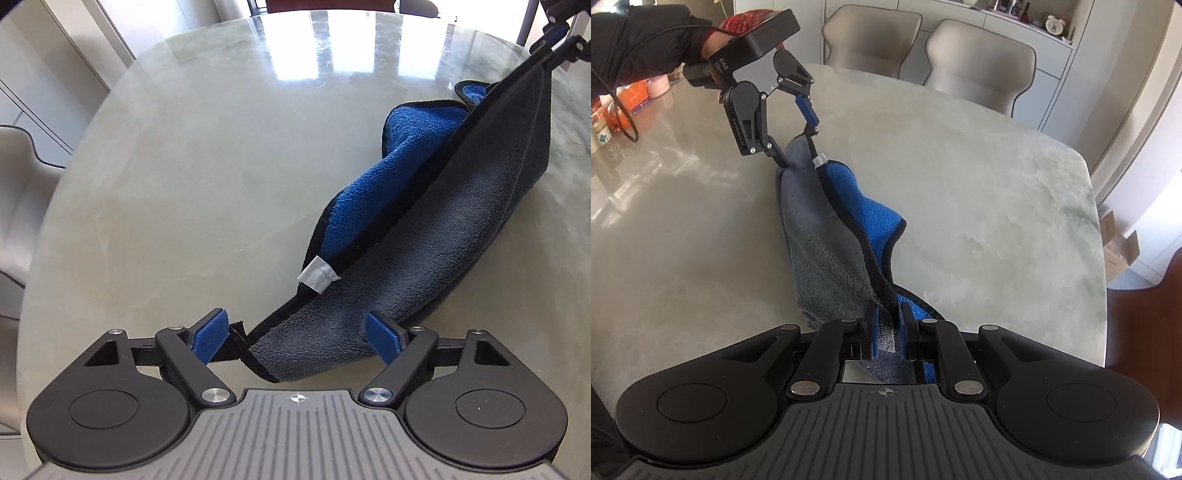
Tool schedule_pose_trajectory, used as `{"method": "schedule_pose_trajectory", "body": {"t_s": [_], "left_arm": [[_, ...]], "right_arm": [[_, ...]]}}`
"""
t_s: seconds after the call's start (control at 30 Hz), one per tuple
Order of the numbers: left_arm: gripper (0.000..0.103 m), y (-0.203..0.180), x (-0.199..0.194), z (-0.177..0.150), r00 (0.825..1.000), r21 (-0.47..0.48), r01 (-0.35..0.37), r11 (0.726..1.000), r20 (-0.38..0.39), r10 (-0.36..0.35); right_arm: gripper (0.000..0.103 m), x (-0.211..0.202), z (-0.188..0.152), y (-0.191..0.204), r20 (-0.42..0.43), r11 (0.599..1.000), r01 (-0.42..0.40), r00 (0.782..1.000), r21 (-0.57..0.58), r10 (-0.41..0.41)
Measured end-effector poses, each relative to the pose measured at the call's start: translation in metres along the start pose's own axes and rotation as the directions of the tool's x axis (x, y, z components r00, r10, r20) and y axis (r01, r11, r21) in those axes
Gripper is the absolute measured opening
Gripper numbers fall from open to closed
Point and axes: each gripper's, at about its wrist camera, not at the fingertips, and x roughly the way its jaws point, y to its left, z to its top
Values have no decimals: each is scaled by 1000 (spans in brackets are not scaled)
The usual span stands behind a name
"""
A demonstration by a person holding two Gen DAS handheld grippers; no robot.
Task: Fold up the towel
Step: 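Grasp the towel edge with the left gripper and lift it up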
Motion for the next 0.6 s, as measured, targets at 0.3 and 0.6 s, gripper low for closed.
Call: {"method": "schedule_pose_trajectory", "body": {"t_s": [0.3, 0.6], "left_arm": [[74, 13, 25, 7, 982, -31, 151, 988, -113, -154], [18, 21, 7, -9, 967, -108, 231, 967, -83, -240]], "right_arm": [[11, 4, 1, -6, -19, 1000, 10, 1000, 22, -9], [11, 1, 7, -11, 3, 999, 29, 1000, 32, -29]]}}
